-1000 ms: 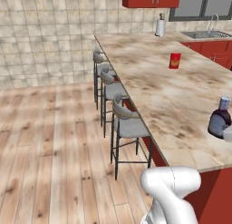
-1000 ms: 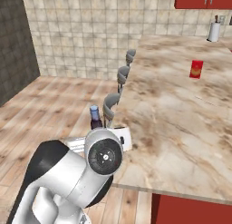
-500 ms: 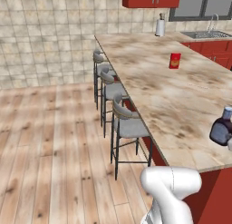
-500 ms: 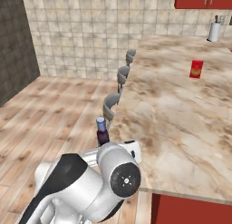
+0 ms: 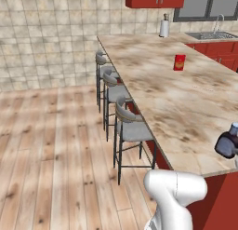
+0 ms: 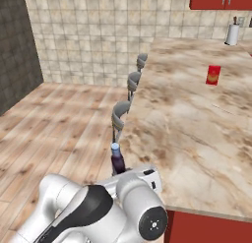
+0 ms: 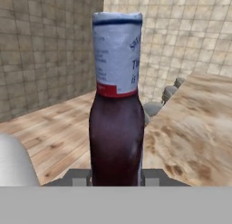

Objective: Move the condiment bottle and shaker from the cabinet to the dining counter.

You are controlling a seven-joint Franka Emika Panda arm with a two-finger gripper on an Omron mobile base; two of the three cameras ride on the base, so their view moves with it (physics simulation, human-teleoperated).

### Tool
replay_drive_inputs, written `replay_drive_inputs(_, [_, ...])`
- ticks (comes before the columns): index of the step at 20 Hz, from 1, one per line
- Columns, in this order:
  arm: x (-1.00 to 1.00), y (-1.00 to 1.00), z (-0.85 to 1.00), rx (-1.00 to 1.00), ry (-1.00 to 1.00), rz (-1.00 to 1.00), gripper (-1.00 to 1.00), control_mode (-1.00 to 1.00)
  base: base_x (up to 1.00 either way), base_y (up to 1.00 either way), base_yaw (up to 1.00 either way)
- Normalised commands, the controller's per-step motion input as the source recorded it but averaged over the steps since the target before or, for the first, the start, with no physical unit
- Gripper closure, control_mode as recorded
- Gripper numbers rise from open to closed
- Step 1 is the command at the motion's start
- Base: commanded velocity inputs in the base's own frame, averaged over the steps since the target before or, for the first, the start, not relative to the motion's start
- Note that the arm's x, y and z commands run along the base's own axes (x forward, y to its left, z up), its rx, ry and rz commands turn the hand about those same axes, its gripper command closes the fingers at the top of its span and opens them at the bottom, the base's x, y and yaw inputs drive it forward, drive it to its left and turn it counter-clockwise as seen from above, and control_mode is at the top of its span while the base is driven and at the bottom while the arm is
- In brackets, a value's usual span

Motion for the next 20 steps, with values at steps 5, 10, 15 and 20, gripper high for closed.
replay_drive_inputs(5, [0.12,0.00,-0.22,0.00,-0.01,0.00,1.00,-1.00,0.00,0.00,0.00])
replay_drive_inputs(10, [0.24,0.00,-0.20,0.00,0.00,0.00,1.00,-1.00,0.00,0.00,0.00])
replay_drive_inputs(15, [0.28,0.00,-0.20,0.00,0.00,0.00,1.00,-1.00,0.00,0.00,0.00])
replay_drive_inputs(20, [0.29,0.00,-0.24,0.00,0.00,0.00,1.00,-1.00,0.00,0.00,0.00])
